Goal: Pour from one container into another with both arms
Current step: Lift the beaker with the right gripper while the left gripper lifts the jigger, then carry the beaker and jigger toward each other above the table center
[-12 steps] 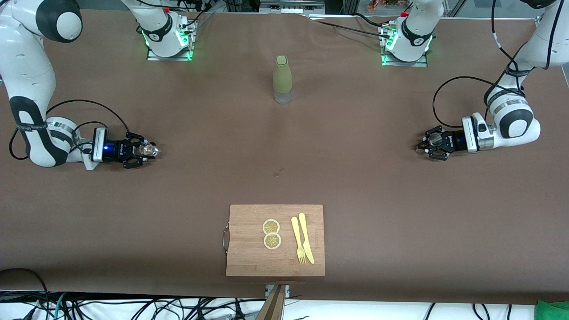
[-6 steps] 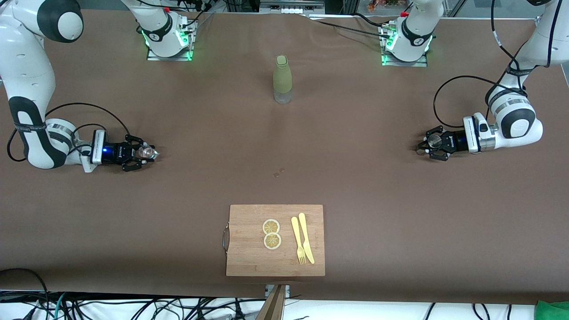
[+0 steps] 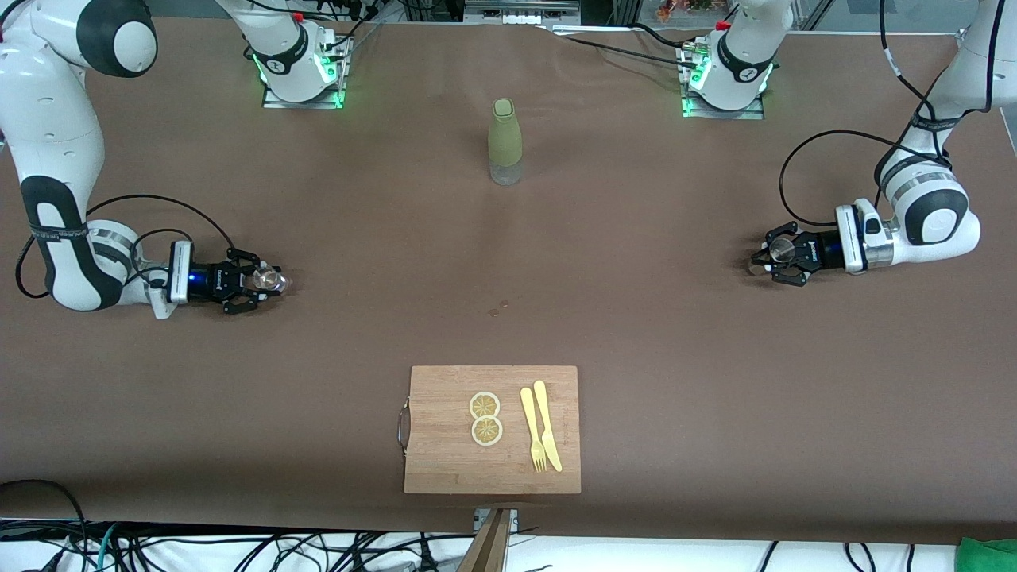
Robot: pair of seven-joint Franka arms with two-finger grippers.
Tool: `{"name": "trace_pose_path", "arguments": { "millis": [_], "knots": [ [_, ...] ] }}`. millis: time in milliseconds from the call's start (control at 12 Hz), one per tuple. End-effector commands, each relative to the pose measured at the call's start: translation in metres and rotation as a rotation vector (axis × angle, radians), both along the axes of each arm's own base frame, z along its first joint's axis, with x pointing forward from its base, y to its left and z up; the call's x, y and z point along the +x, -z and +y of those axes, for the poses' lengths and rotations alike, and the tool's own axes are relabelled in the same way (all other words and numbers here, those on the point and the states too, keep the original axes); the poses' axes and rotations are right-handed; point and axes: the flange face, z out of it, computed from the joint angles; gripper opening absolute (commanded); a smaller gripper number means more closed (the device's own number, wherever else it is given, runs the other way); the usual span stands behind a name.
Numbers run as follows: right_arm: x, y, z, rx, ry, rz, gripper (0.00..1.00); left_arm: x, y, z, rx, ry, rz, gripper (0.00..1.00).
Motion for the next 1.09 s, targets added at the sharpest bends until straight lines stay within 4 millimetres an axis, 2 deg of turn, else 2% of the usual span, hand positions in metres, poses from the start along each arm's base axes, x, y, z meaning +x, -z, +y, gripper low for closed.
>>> {"name": "trace_pose_path", "arguments": {
  "millis": [0, 84, 418, 752, 1003],
  "knots": [
    [0.018, -0.030, 0.015, -0.046, -0.026, 0.024, 0.36, 0.005, -0.016, -0.006, -0.021, -0.030, 0.013, 0.00],
    [0.022, -0.033, 0.027, -0.041, -0.039, 0.041, 0.36, 0.007, -0.019, -0.012, -0.021, -0.023, 0.017, 0.00],
    [0.045, -0.053, 0.047, -0.084, -0.098, 0.059, 0.36, 0.017, -0.027, -0.035, -0.053, -0.030, 0.031, 0.00],
    [0.054, -0.059, 0.062, -0.085, -0.110, 0.054, 0.36, 0.032, -0.029, -0.081, -0.081, -0.033, 0.030, 0.00],
    [0.063, -0.075, 0.077, -0.119, -0.102, 0.082, 0.36, 0.038, -0.029, -0.112, -0.100, -0.051, 0.034, 0.00]
  ]
}}
